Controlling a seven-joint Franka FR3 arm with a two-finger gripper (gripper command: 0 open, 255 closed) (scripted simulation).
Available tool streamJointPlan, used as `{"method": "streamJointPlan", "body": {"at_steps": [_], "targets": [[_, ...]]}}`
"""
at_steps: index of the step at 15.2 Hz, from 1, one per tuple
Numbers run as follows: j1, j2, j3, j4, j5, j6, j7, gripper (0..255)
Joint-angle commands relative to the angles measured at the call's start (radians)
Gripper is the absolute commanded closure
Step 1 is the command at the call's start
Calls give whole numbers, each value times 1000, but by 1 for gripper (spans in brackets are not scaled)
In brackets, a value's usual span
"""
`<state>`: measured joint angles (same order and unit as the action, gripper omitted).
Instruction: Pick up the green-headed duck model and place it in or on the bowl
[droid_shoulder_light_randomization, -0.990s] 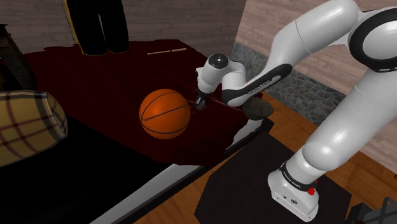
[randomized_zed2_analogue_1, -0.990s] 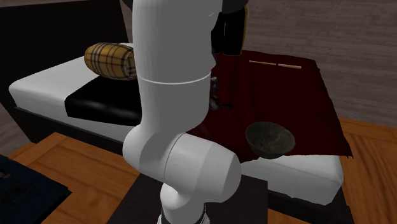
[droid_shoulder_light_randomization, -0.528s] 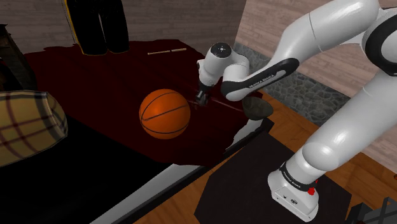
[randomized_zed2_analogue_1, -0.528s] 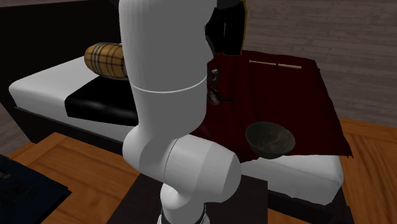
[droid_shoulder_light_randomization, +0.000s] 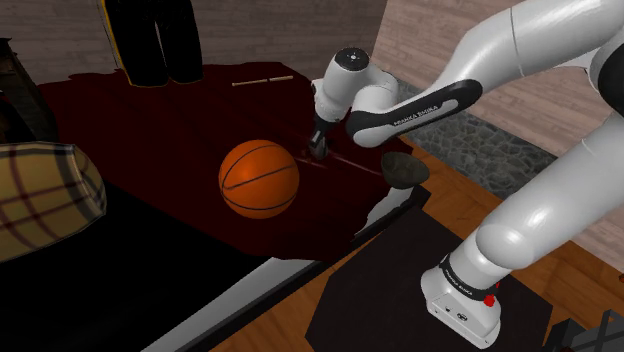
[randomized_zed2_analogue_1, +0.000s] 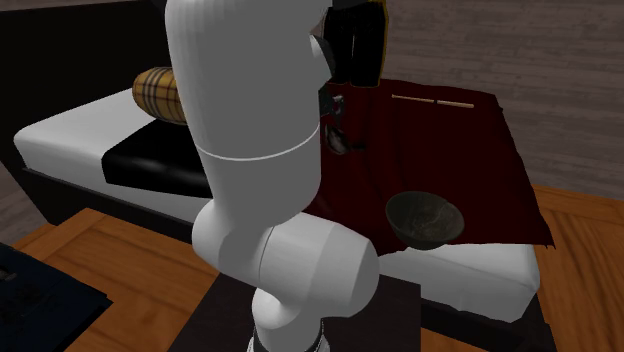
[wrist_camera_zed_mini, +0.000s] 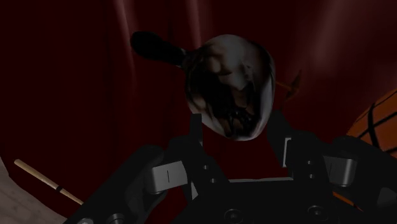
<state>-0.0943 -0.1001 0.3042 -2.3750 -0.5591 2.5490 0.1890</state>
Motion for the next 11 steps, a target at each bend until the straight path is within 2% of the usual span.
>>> {"method": "streamJointPlan", "body": {"at_steps": [1,11], "targets": [[5,-20,-2,8,29,-22,-28,255],[28,-92,-15,68,130,-135,-132,255]]}}
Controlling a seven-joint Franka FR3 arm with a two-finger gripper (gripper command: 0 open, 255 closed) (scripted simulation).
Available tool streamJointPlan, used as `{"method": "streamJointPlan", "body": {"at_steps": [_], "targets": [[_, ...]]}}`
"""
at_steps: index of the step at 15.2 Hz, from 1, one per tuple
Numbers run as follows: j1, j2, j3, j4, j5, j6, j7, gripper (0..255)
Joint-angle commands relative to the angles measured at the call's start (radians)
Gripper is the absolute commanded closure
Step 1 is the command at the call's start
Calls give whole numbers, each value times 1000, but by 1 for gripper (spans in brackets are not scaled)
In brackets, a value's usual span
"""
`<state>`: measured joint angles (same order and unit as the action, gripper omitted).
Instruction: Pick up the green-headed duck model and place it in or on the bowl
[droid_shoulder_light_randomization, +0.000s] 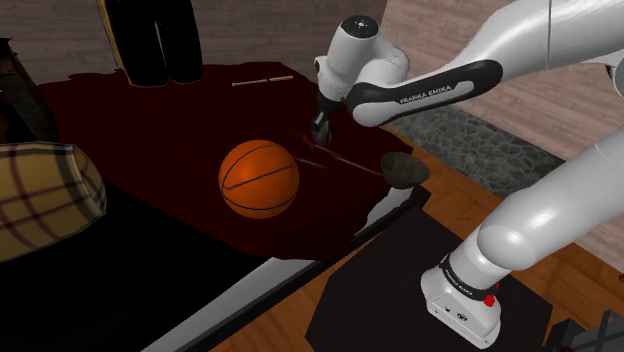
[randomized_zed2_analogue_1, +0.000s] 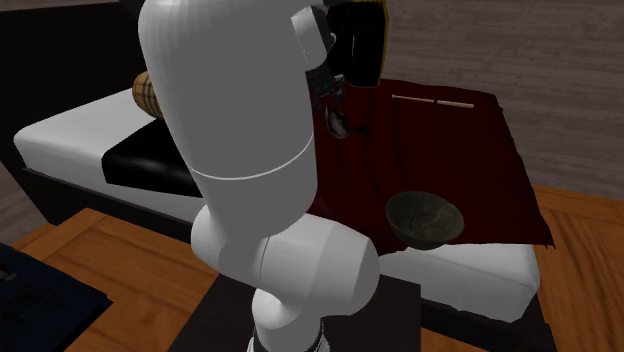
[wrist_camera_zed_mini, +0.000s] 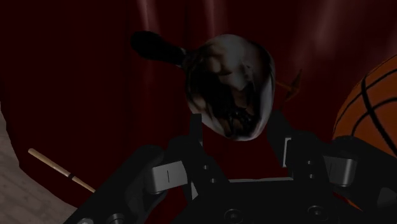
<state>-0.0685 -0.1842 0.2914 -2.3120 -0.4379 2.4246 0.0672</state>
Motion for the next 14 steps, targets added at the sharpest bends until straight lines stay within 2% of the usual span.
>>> {"method": "streamJointPlan", "body": {"at_steps": [1,8,14], "targets": [[3,-12,-3,11,15,-19,-16,255],[-6,-229,-131,-193,90,22,-204,255],[-20,-400,-262,-325,106,18,-365,255]]}}
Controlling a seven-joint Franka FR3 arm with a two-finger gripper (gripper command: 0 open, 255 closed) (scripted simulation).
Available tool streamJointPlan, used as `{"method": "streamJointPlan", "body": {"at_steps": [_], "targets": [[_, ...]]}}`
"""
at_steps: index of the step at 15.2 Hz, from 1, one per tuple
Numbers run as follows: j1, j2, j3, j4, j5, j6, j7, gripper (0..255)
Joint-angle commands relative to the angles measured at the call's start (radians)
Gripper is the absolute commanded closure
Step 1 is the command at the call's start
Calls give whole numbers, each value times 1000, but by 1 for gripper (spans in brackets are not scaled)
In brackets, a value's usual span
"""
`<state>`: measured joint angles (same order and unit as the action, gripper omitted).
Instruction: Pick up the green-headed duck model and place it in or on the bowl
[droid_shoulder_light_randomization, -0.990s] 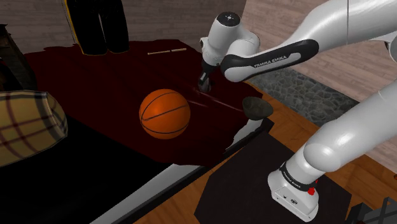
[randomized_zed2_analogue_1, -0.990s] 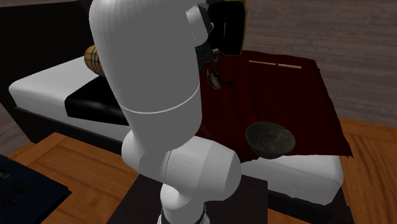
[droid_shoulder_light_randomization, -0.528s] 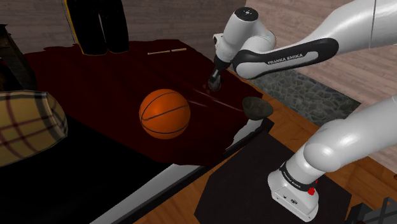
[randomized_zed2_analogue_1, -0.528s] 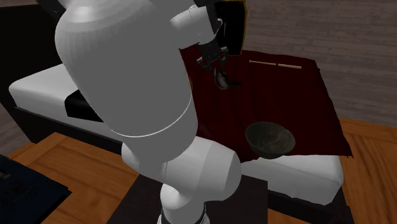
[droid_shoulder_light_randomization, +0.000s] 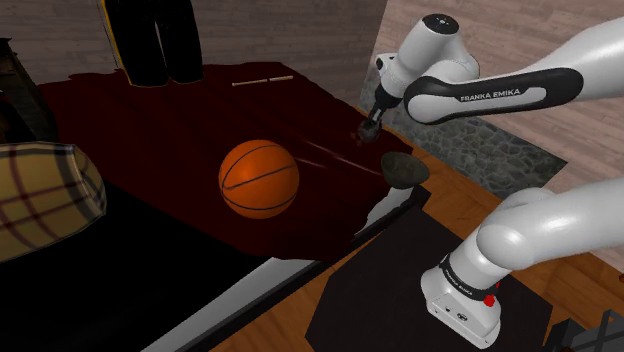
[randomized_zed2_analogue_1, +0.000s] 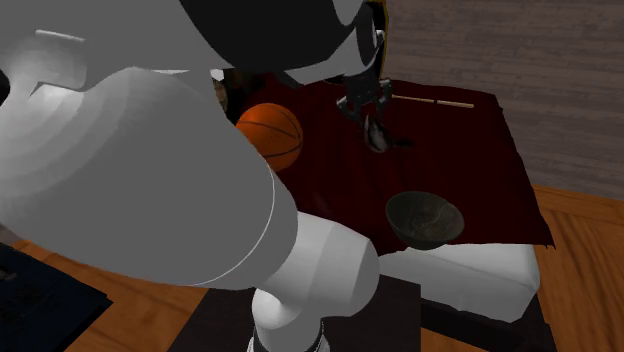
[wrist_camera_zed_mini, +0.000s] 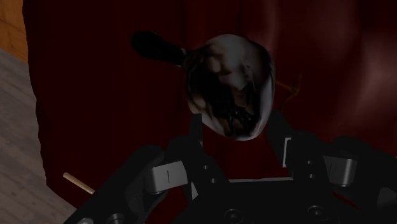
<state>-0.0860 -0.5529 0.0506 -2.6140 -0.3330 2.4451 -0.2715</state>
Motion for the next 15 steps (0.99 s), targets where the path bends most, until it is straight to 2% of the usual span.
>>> {"method": "streamJointPlan", "body": {"at_steps": [1,11,15], "targets": [[-7,-58,-43,-41,0,-6,-53,255],[-92,-285,-281,-147,-51,-71,-335,255],[-103,-277,-295,-181,-66,-28,-336,255]]}}
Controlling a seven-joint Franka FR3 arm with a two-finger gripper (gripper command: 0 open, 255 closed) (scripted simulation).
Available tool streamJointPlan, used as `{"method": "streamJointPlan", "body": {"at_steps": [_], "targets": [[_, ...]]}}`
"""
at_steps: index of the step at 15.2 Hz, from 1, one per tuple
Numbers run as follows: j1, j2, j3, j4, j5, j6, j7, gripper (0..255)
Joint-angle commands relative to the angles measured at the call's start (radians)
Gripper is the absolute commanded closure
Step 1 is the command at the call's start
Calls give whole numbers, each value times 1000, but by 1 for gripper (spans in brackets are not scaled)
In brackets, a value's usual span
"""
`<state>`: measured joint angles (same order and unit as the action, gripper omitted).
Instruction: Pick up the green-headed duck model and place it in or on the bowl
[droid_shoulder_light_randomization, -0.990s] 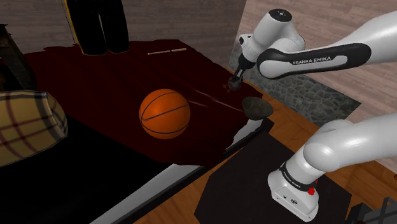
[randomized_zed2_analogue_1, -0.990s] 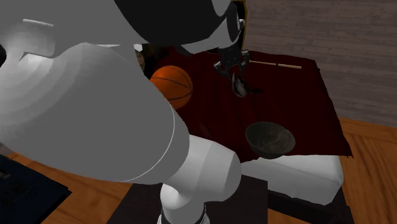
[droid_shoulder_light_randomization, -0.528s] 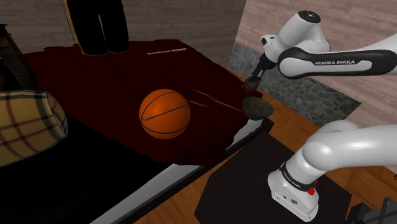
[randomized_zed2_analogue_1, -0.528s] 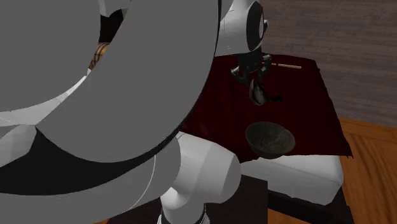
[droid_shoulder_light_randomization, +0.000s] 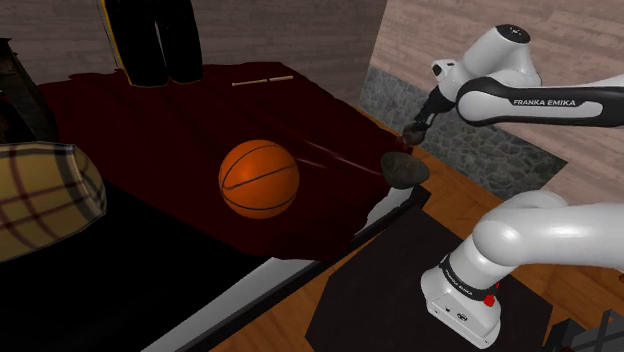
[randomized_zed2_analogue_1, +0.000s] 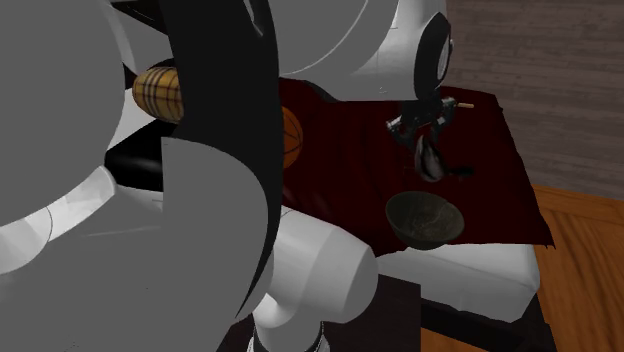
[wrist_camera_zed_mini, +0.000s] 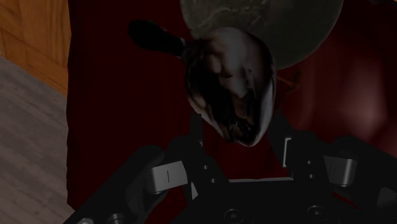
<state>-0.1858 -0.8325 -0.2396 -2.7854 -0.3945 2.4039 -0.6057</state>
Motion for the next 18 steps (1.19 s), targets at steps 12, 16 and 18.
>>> {"method": "streamJointPlan", "body": {"at_steps": [12,16,18], "targets": [[-48,98,-21,-124,-69,222,40,255],[-71,152,-21,-157,-98,308,60,255],[-71,152,-21,-157,-98,308,60,255]]}}
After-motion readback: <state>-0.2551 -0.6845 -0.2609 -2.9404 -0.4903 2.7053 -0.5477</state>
